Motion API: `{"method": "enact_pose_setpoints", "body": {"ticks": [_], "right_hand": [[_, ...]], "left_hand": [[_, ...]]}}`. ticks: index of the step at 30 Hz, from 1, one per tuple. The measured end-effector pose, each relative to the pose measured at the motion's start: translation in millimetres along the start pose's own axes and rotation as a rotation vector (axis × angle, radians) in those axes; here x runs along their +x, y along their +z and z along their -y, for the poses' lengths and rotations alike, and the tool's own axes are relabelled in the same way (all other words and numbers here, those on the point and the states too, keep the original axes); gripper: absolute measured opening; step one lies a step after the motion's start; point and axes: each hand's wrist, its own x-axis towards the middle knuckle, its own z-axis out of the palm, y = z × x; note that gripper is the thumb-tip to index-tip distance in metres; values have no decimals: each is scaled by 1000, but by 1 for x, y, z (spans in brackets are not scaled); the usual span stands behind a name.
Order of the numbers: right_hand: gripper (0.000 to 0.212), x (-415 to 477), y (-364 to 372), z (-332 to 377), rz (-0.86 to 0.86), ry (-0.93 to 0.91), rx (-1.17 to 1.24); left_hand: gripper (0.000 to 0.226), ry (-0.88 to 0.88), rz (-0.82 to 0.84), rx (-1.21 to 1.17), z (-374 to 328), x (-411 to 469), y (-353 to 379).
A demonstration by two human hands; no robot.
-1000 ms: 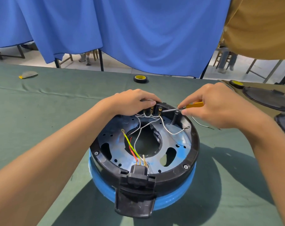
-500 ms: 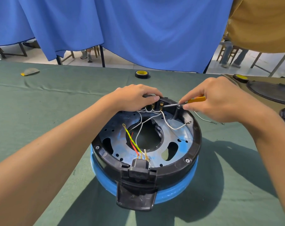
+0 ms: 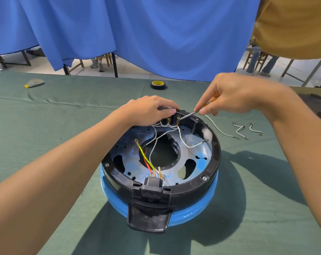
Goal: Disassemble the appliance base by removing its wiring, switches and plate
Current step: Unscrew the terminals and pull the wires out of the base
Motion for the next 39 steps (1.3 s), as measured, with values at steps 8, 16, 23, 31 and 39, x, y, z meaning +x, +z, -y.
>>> {"method": "enact_pose_setpoints", "body": {"ticks": [8,16,23,31,39], "right_hand": [[12,-32,39,-9,-265,-2,-54],[11,-18,36,-7,-168,-11,22],[9,-7,13,-8,-76,-24,-58],[12,18,-7,-15,152,-98,85],[13,47,-21,-10,399,-16,111]], "left_hand": [[29,14,-12,15,1,2,2],[31,8,-10,3,1,3,2],[31,-10,-7,9,2,1,1],[34,-18,2,12,0,-1,1],[34,-7,4,0,-1,-2,0]]}}
